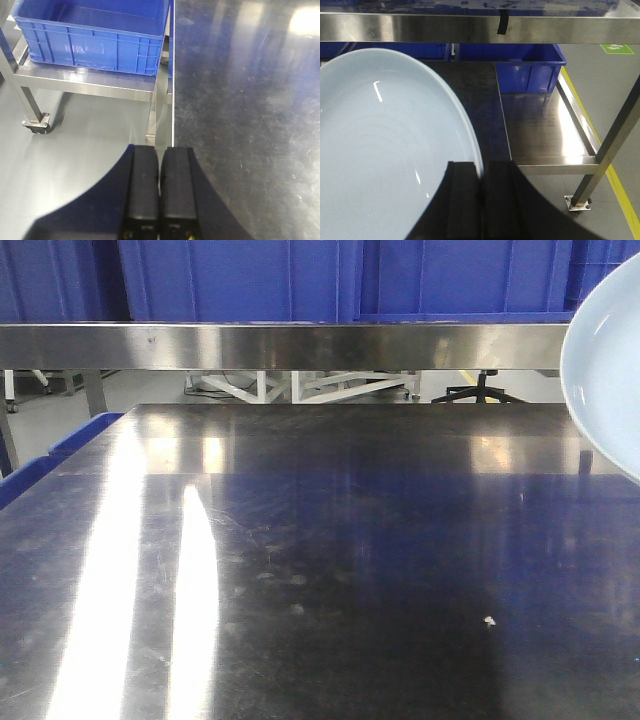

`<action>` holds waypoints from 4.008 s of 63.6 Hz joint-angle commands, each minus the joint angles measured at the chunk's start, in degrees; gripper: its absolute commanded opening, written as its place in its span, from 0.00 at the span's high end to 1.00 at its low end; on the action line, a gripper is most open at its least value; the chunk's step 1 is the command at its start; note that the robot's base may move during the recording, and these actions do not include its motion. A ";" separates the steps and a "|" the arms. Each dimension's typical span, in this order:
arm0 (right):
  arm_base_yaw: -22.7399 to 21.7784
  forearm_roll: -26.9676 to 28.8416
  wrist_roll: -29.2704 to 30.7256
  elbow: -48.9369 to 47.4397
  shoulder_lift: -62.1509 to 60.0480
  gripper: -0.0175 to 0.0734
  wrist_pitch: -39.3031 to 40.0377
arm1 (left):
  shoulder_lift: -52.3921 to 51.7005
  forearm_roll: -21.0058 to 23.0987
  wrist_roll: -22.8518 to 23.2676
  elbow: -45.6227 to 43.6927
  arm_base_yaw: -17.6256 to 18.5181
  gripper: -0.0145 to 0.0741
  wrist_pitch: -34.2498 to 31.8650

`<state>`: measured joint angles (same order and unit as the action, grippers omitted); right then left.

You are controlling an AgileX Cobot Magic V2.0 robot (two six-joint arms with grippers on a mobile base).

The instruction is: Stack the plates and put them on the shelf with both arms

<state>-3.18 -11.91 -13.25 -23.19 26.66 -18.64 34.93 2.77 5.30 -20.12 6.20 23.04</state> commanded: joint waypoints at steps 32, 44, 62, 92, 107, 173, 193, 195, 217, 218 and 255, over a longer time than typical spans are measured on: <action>-0.30 -0.48 0.13 -1.80 -0.07 0.78 5.10 | -0.17 0.42 0.58 -1.70 -0.04 0.74 -3.62; -0.30 -0.48 0.13 -1.80 -0.01 0.78 5.10 | -0.17 0.42 0.58 -1.70 -0.04 0.74 -3.62; -0.30 -0.48 0.13 -1.80 0.03 0.78 5.10 | -0.17 0.42 0.58 -1.70 -0.04 0.74 -3.62; -0.30 -0.48 0.13 -1.80 0.03 0.78 5.10 | -0.17 0.42 0.58 -1.70 -0.04 0.74 -3.62; -0.30 -0.48 0.13 -1.80 0.03 0.78 5.10 | -0.17 0.42 0.58 -1.70 -0.04 0.74 -3.62; -0.30 -0.48 0.13 -1.80 0.03 0.78 5.10 | -0.17 0.42 0.58 -1.70 -0.04 0.74 -3.62; -0.30 -0.48 0.13 -1.80 0.03 0.78 5.10 | -0.17 0.42 0.58 -1.70 -0.04 0.74 -3.62; -0.30 -0.48 0.13 -1.80 0.03 0.78 5.10 | -0.17 0.42 0.58 -1.70 -0.04 0.74 -3.62; -0.30 -0.48 0.13 -1.80 0.03 0.78 5.10 | -0.17 0.42 0.58 -1.70 -0.04 0.74 -3.62; -0.30 -0.48 0.13 -1.80 0.03 0.78 5.10 | -0.17 0.42 0.58 -1.70 -0.04 0.74 -3.62; -0.30 -0.48 0.13 -1.80 0.03 0.78 5.10 | -0.17 0.42 0.58 -1.70 -0.04 0.74 -3.62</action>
<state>-3.18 -11.91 -13.25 -23.19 26.57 -18.88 34.88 2.81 5.39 -20.12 6.20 23.04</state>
